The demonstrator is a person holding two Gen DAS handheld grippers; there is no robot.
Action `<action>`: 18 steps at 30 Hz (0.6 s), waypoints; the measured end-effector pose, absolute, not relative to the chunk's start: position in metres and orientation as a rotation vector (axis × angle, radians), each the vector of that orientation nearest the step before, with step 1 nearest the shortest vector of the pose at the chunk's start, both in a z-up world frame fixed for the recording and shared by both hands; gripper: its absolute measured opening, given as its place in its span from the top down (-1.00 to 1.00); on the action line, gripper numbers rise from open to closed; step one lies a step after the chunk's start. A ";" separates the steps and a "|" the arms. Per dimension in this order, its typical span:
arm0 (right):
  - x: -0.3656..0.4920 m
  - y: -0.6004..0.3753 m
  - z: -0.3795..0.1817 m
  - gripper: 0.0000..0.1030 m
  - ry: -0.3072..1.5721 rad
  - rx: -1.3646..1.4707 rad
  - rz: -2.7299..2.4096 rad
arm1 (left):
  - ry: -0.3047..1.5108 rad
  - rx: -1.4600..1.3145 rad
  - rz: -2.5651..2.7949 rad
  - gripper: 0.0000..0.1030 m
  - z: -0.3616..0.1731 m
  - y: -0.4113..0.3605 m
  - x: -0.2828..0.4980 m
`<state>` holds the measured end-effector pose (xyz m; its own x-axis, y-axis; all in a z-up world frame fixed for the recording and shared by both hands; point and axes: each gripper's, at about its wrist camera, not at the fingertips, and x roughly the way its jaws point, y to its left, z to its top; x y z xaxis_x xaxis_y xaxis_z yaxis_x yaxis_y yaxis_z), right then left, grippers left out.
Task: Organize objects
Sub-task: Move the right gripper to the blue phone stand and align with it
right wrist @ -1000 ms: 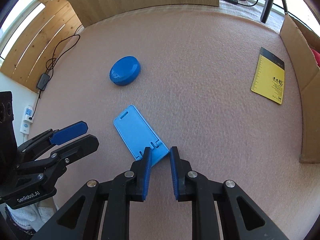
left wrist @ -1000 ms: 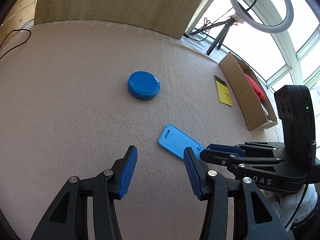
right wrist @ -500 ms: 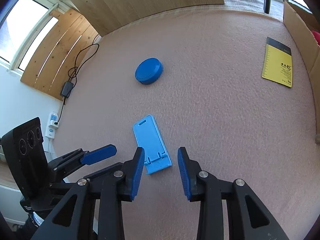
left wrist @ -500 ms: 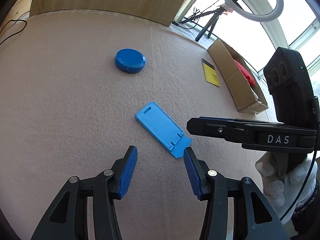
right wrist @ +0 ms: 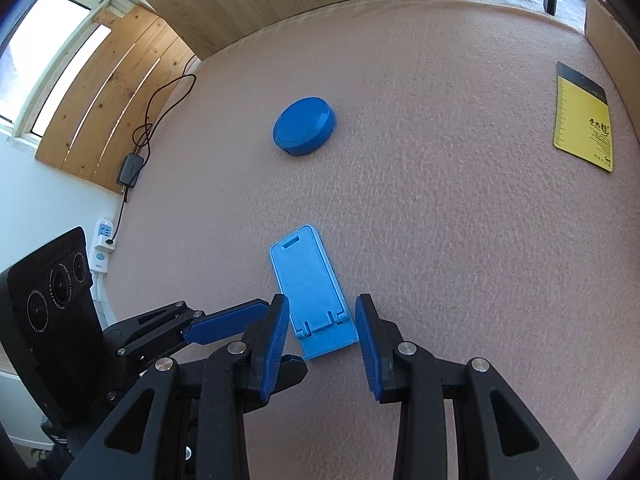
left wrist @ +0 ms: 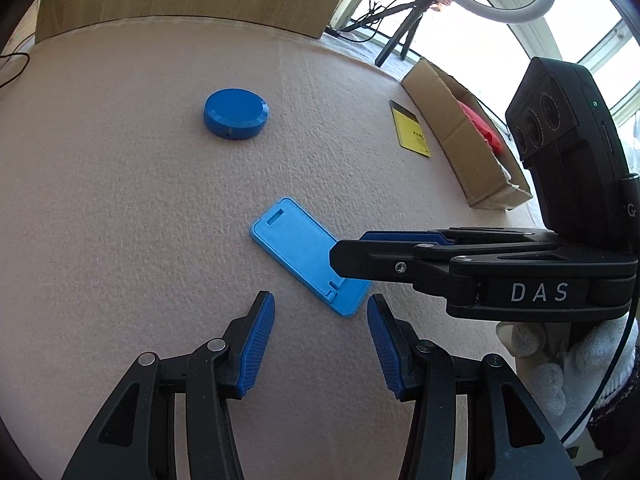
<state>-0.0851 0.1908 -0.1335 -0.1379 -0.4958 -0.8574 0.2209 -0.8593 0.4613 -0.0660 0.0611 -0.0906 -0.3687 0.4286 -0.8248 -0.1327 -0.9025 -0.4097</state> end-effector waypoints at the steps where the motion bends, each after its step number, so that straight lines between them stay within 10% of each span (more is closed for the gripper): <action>1: -0.085 0.190 -0.132 0.37 -0.291 1.667 -2.048 | -0.386 -1.526 2.323 0.00 -0.090 0.057 -0.063; 18: -0.077 0.141 -0.132 0.08 0.080 1.618 -2.162 | -0.410 -1.536 2.461 0.00 -0.081 -0.002 -0.050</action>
